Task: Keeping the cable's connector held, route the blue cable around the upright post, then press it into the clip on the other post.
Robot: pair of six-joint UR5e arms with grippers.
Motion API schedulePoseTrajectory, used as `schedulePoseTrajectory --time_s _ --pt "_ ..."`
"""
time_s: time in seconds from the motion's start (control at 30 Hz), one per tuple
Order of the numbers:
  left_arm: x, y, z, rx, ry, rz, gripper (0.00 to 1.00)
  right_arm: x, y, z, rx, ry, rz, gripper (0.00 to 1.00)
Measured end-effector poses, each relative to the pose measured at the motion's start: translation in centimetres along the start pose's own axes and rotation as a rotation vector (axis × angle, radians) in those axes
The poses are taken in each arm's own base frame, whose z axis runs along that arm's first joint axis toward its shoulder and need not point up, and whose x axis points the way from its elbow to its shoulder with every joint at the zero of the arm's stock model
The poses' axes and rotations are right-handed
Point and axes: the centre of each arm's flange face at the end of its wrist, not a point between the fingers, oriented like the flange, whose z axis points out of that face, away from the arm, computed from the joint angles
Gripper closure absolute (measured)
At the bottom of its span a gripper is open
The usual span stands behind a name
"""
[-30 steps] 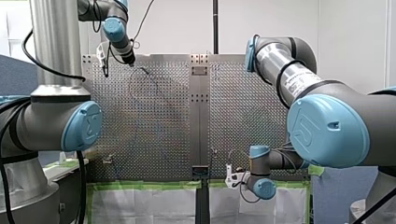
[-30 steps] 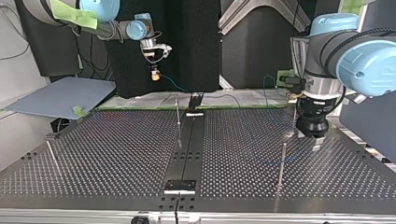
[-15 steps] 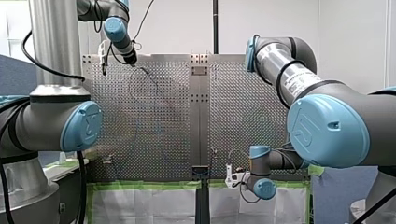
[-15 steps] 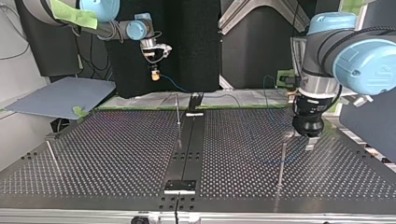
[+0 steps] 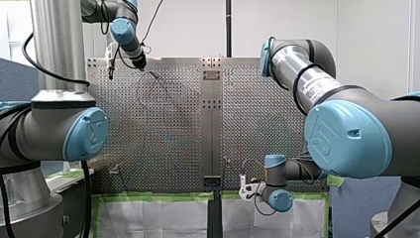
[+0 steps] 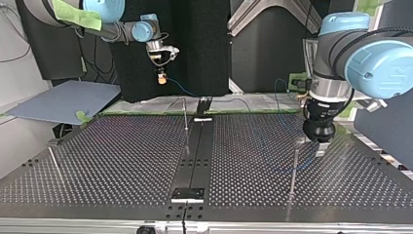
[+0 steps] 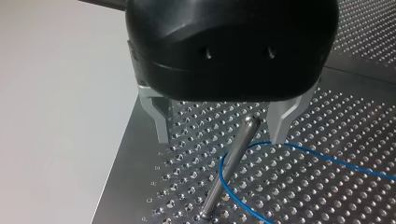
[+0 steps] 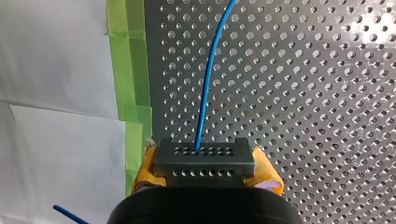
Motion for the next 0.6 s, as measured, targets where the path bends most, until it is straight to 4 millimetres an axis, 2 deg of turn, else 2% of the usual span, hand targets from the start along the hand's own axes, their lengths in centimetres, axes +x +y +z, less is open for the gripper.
schedulePoseTrajectory --time_s 0.43,0.6 --pt "0.07 -0.37 -0.15 0.006 0.001 0.017 0.01 0.01 -0.02 -0.01 0.000 0.001 -0.001 1.00" --pt "0.81 -0.99 -0.04 0.000 0.024 0.063 0.01 -0.01 0.03 -0.01 -0.001 0.000 0.000 1.00"
